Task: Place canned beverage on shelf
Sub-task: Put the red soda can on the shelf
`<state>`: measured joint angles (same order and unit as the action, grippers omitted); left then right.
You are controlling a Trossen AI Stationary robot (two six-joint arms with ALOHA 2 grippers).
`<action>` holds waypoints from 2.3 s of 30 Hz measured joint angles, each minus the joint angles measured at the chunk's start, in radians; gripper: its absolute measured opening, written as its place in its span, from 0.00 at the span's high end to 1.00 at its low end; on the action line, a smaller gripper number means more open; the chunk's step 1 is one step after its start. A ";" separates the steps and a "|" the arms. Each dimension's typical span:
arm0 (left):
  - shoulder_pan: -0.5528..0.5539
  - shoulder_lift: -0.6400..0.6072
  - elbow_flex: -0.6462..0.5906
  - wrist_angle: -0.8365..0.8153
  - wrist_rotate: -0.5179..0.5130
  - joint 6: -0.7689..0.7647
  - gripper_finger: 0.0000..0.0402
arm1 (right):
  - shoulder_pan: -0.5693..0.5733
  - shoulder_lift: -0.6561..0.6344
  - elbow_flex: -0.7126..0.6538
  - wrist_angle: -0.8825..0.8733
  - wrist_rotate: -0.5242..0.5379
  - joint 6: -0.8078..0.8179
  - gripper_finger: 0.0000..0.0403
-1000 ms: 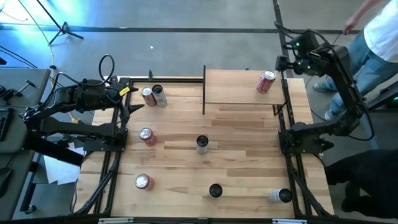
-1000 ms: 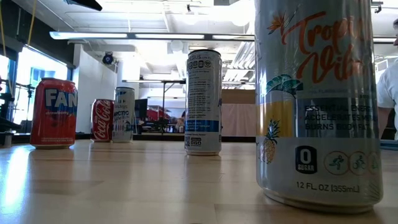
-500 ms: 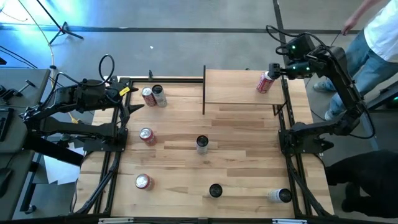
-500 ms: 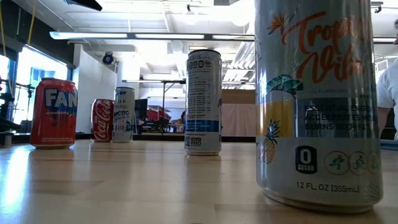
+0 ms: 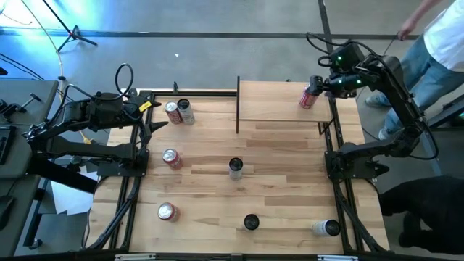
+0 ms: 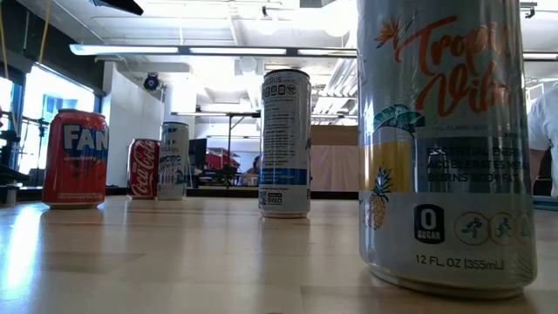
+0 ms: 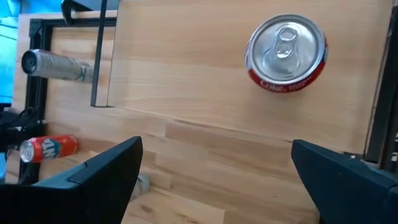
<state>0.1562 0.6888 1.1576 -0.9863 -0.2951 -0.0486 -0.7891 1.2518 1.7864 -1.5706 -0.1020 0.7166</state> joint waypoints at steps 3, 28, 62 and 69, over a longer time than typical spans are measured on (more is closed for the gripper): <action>0.000 0.000 0.000 0.000 0.000 0.000 0.17 | 0.000 0.000 0.000 0.000 -0.008 0.003 0.01; 0.000 0.000 0.000 0.000 0.000 0.000 0.17 | -0.002 0.000 0.000 0.000 -0.139 -0.122 0.01; 0.000 0.000 0.000 0.000 0.000 0.000 0.17 | -0.002 0.105 0.000 0.000 -0.073 -0.188 0.01; 0.000 0.000 0.000 0.000 0.000 0.000 0.17 | -0.002 0.111 0.000 0.005 -0.073 -0.067 0.01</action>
<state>0.1562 0.6889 1.1574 -0.9863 -0.2951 -0.0486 -0.7914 1.3624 1.7863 -1.5654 -0.1746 0.6499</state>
